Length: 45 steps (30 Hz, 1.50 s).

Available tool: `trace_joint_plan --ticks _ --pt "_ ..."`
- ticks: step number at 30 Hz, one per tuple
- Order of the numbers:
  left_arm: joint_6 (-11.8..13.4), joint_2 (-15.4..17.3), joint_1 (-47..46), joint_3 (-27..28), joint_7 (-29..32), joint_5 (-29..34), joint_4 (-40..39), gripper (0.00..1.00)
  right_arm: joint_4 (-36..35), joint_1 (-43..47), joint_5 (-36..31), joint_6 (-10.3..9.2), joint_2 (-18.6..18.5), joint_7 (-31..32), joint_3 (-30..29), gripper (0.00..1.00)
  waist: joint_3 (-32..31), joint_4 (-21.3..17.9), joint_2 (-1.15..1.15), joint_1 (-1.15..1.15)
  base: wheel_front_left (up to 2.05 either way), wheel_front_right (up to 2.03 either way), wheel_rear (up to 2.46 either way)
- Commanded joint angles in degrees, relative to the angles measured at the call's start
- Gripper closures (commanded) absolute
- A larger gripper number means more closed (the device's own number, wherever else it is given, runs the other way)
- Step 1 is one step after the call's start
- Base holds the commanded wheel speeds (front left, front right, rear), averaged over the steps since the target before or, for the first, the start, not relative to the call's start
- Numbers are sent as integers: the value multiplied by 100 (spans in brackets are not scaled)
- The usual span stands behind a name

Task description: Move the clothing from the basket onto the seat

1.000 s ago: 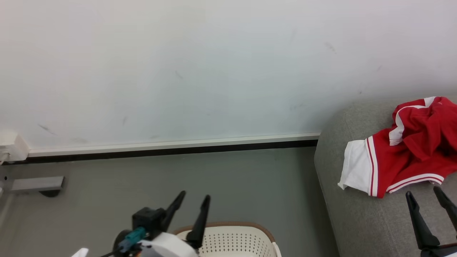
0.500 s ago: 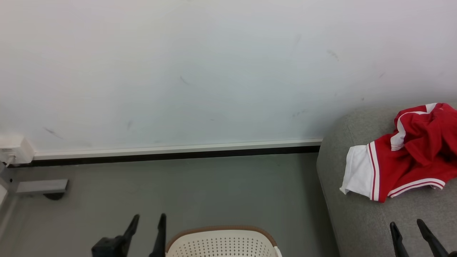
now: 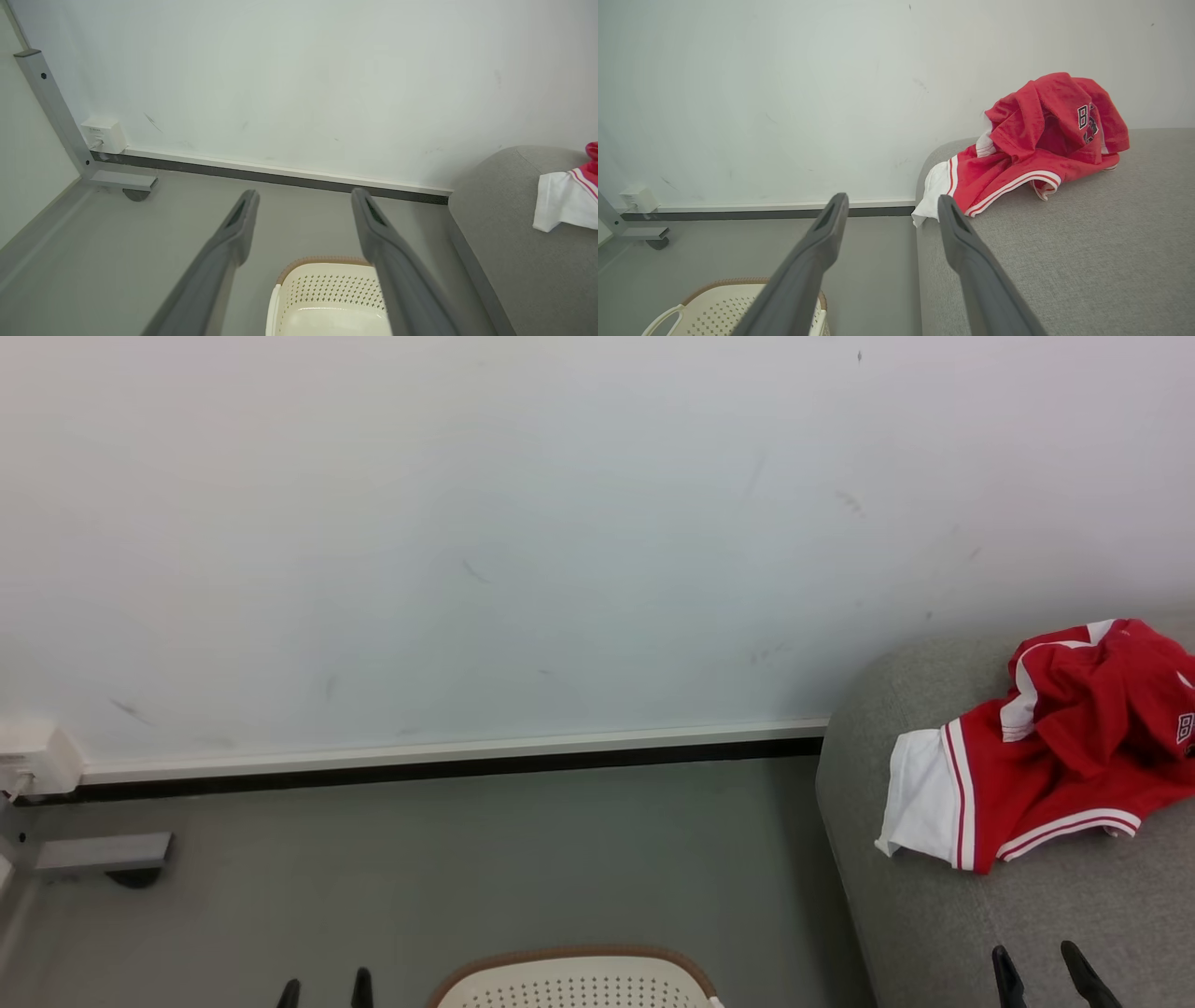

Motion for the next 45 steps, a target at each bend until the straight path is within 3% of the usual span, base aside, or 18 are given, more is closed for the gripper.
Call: trace_joint_plan --ticks 1,18,42,43,45 --pt "-62 -47 96 113 -2 116 11 0 15 58 -34 -15 30 -18 -5 0 -41 -4 0 0 0 0 0" --pt "-640 -388 77 700 -3 614 61 0 88 88 -68 -14 60 -18 31 0 -141 21 0 0 0 0 0" --pt "-643 -428 -21 803 -3 715 27 0 120 -12 -41 -14 75 -19 87 0 -116 0 0 0 0 0 0" --pt "-650 -443 14 777 0 698 41 100 110 20 -42 0 92 0 81 100 -116 -1 0 0 0 0 0" --pt "-653 -461 41 755 2 693 112 100 166 46 -40 0 127 10 90 100 -116 -1 0 0 0 0 0"
